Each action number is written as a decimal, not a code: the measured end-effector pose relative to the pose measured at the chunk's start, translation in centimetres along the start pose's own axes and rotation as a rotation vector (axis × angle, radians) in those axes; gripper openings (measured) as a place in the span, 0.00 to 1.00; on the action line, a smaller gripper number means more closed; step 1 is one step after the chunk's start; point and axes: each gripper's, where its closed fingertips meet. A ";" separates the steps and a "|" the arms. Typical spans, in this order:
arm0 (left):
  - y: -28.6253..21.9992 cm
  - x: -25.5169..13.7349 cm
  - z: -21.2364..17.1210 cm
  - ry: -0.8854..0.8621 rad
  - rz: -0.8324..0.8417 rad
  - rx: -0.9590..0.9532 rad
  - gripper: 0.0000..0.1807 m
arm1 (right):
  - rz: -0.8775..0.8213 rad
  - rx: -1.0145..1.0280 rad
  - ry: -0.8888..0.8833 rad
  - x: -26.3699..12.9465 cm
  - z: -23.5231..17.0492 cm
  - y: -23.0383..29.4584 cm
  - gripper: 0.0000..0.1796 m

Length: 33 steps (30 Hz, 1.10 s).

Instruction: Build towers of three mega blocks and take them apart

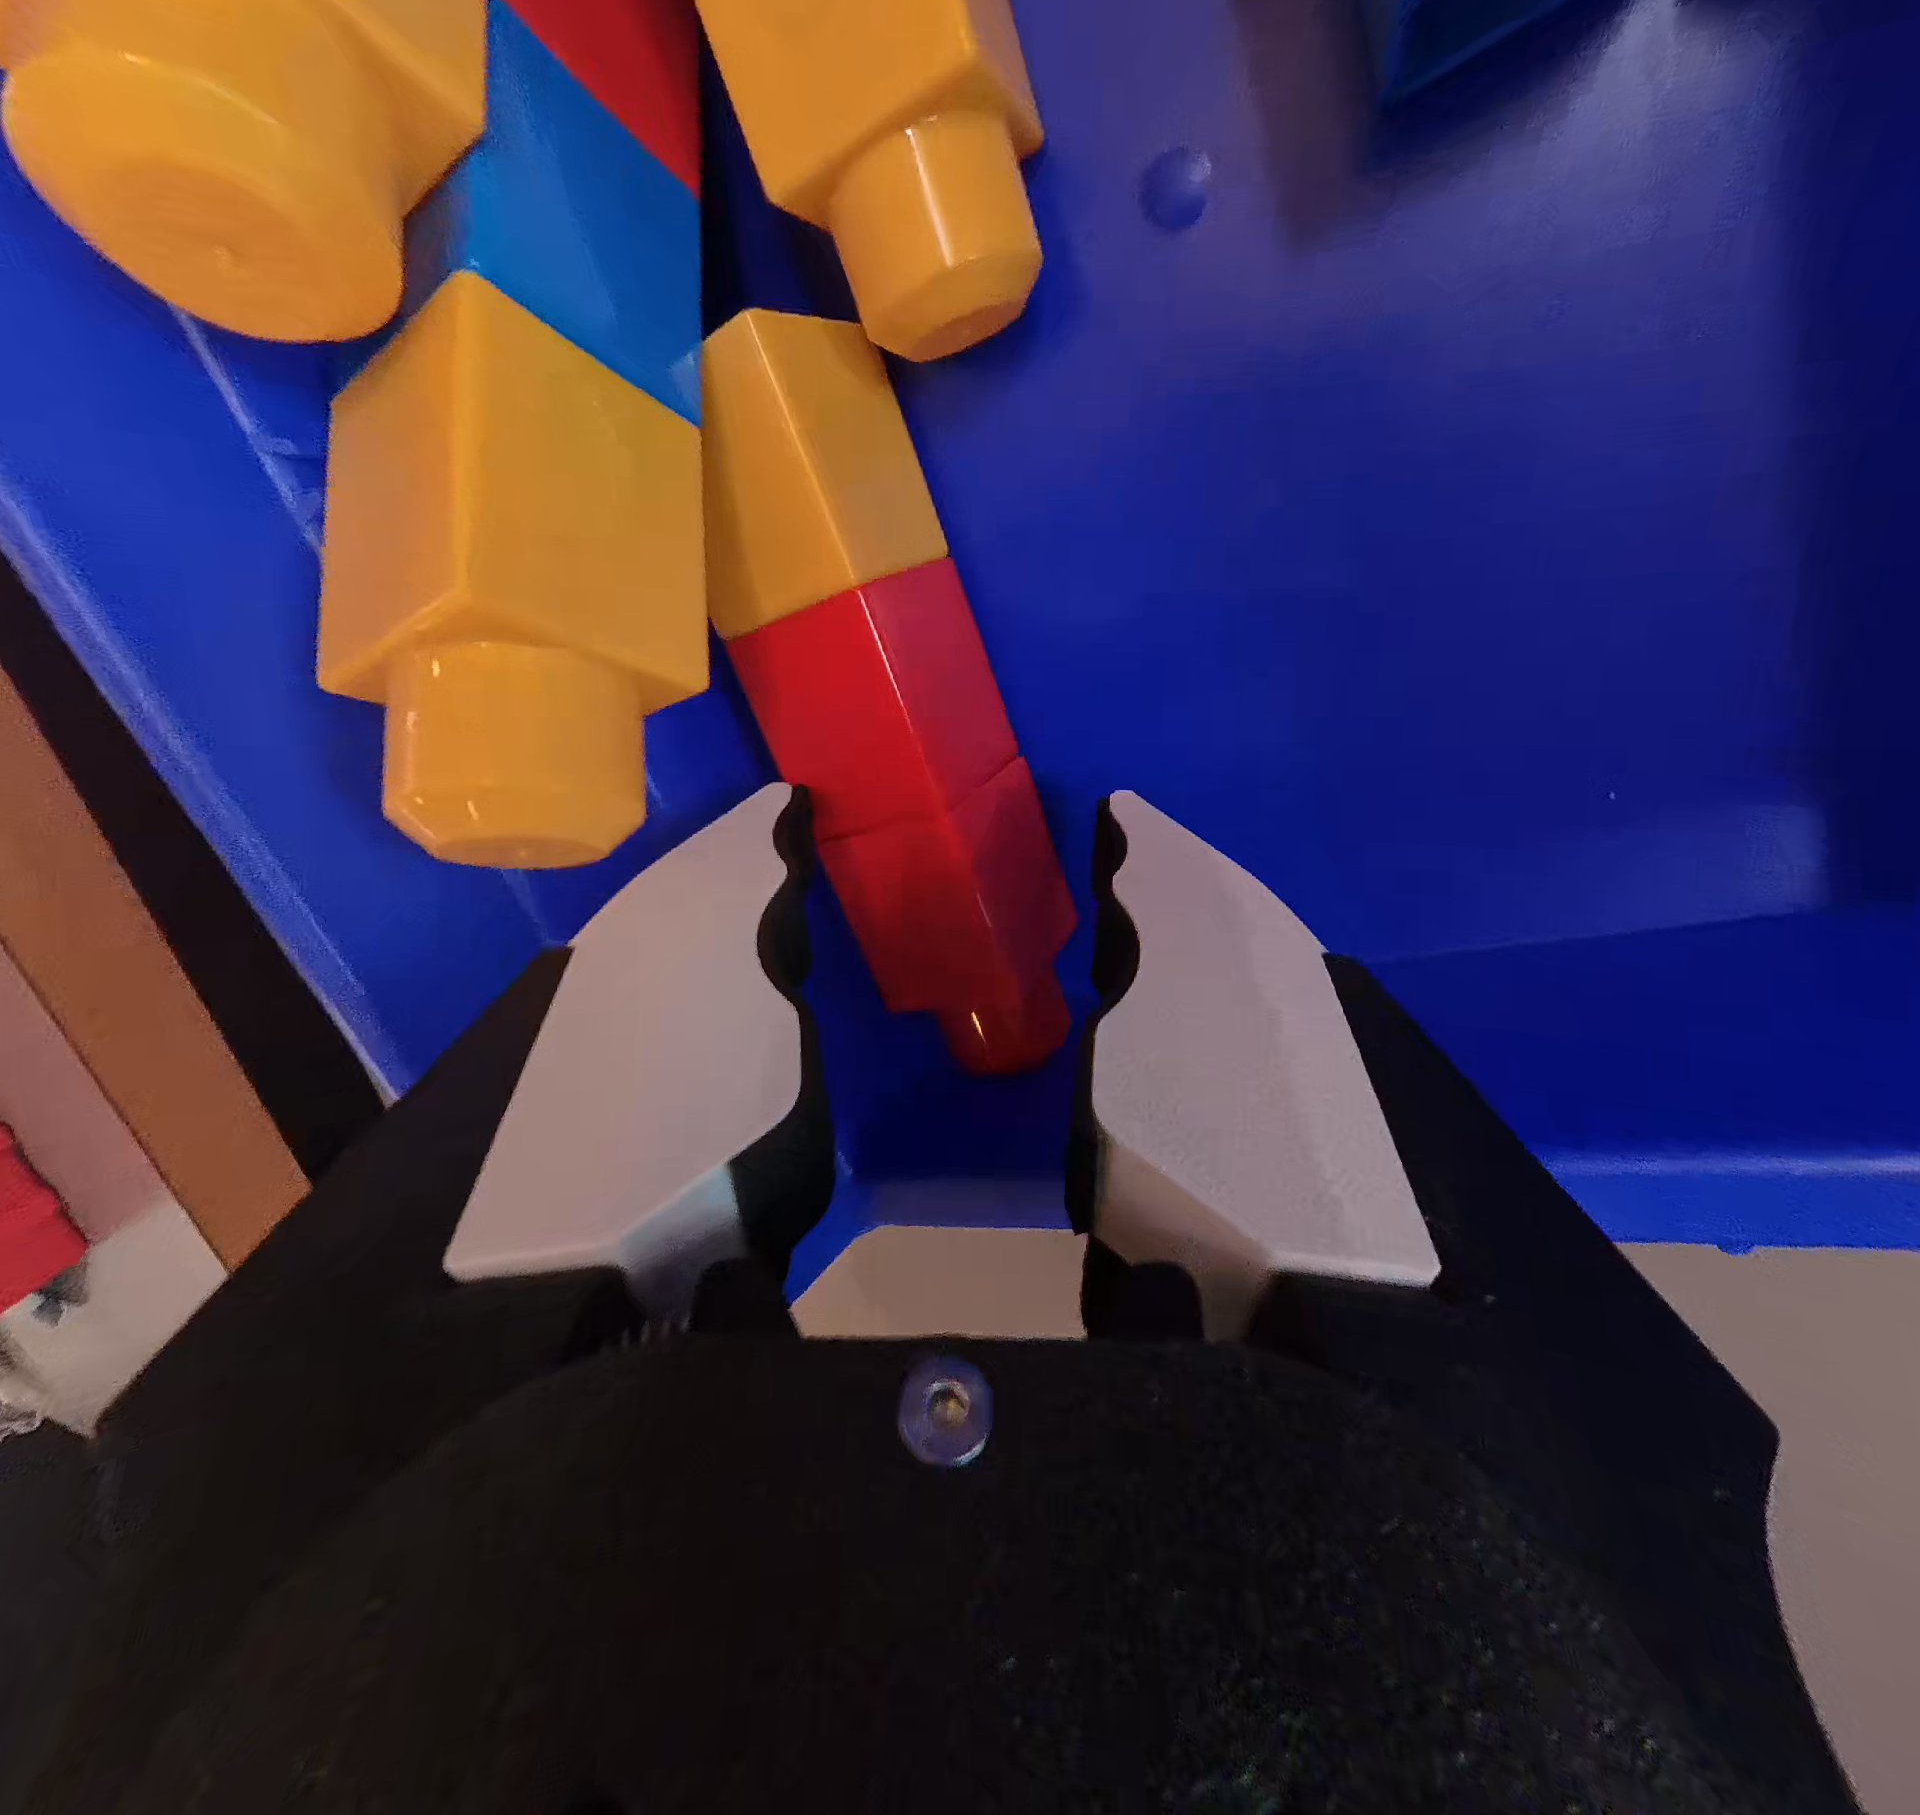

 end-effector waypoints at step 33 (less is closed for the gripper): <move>-25.8 -19.3 -10.3 -0.706 0.079 1.209 0.21 | -0.144 -0.558 0.047 1.8 -0.7 3.6 0.43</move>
Point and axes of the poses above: each gripper's, where its closed fingertips meet, x out along the fingers, z out of its top, y = z × x across the jaws, and after that the axes turned 9 degrees about y, right-handed
